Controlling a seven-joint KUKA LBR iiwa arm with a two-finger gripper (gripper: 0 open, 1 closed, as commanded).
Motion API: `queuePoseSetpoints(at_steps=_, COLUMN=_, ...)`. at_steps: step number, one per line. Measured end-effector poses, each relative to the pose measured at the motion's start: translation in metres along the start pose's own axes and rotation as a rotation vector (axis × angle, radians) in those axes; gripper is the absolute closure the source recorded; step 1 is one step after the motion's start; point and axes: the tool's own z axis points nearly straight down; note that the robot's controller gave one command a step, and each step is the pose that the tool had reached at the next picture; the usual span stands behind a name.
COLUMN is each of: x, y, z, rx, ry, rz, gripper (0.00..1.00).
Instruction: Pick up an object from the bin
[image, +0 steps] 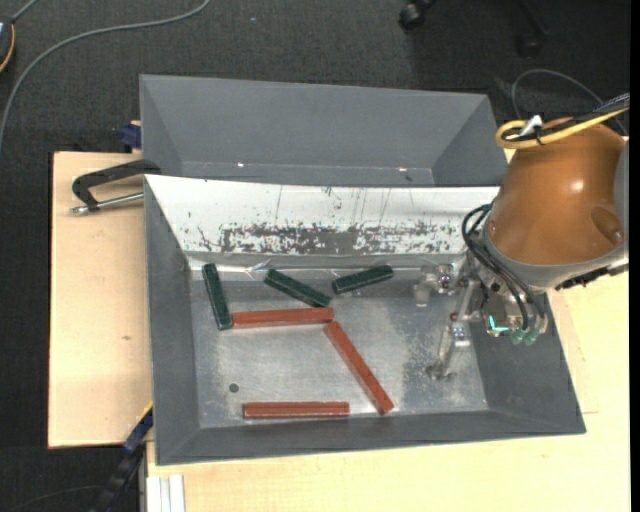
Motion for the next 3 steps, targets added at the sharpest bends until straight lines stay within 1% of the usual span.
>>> queuePoseSetpoints(at_steps=1, x=-0.028, y=0.035, z=0.157, rx=0.000, ry=0.000, rz=-0.207, gripper=0.00)
queuePoseSetpoints(at_steps=2, x=-0.053, y=0.101, z=0.152, rx=-0.003, ry=-0.013, rz=0.005, gripper=0.00)
queuePoseSetpoints(at_steps=3, x=-0.086, y=0.137, z=0.153, rx=0.000, ry=-0.005, rz=0.269, gripper=0.00)
